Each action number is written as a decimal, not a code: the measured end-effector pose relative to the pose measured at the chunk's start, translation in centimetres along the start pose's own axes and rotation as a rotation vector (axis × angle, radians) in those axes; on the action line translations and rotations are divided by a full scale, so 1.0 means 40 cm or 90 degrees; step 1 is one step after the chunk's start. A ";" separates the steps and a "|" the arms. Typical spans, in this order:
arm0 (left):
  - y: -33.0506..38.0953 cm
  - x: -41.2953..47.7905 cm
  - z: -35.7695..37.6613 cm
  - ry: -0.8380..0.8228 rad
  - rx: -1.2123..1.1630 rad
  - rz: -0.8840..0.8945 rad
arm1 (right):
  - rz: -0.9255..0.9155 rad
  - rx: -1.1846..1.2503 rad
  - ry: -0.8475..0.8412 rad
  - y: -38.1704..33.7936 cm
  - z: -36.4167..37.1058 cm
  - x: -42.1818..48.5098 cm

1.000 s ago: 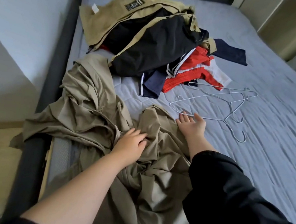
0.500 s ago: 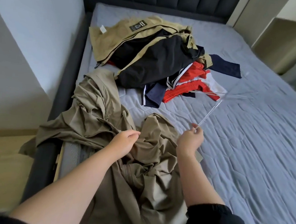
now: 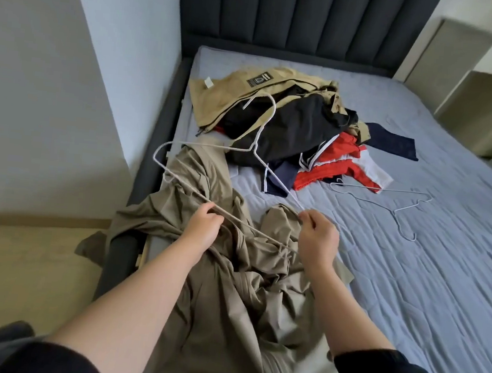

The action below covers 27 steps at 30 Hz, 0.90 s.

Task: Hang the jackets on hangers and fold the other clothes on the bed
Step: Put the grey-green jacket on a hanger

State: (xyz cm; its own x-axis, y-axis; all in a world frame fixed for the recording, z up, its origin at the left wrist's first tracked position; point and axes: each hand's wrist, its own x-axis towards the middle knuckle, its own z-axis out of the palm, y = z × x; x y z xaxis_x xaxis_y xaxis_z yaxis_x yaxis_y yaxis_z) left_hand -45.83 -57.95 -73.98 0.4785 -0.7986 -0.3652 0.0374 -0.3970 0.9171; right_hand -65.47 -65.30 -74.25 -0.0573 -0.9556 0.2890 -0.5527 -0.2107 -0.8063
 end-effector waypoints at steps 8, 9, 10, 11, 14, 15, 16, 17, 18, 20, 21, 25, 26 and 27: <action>-0.046 -0.006 -0.112 0.300 0.056 0.040 | -0.086 -0.127 -0.064 0.008 0.034 0.052; -0.050 -0.003 -0.119 0.291 0.077 0.053 | -0.091 -0.173 -0.094 0.019 0.039 0.060; -0.056 0.000 -0.126 0.285 0.105 0.062 | -0.091 -0.218 -0.122 0.030 0.044 0.066; -0.061 0.003 -0.134 0.279 0.141 0.069 | -0.087 -0.261 -0.146 0.042 0.049 0.071; -0.091 0.021 -0.165 0.228 0.345 0.053 | -0.093 -0.377 -0.182 0.069 0.069 0.077; -0.101 0.028 -0.177 0.212 0.436 0.053 | -0.102 -0.409 -0.187 0.074 0.077 0.078; -0.112 0.037 -0.187 0.205 0.515 0.067 | -0.110 -0.436 -0.195 0.078 0.086 0.077; -0.119 0.048 -0.196 0.198 0.574 0.093 | -0.117 -0.455 -0.206 0.079 0.097 0.075; -0.122 0.059 -0.203 0.187 0.604 0.122 | -0.120 -0.457 -0.216 0.075 0.110 0.073; -0.121 0.073 -0.208 0.152 0.625 0.156 | -0.144 -0.397 -0.210 0.055 0.136 0.062; -0.121 0.081 -0.207 0.144 0.635 0.178 | -0.175 -0.347 -0.194 0.039 0.150 0.054; -0.098 0.105 -0.197 0.217 0.527 0.328 | -0.363 -0.202 -0.128 -0.059 0.220 0.029; -0.086 0.109 -0.197 0.231 0.474 0.363 | -0.373 -0.166 -0.122 -0.086 0.234 0.030; -0.072 0.115 -0.203 0.236 0.427 0.384 | -0.375 -0.134 -0.109 -0.109 0.245 0.035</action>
State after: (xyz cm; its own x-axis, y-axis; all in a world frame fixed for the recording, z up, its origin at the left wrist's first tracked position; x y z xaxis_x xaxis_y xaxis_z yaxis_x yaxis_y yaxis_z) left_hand -36.62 -56.78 -77.01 0.5036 -0.8047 0.3143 -0.7566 -0.2352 0.6100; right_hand -54.98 -67.74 -75.38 0.4289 -0.7155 0.5515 -0.6036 -0.6812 -0.4143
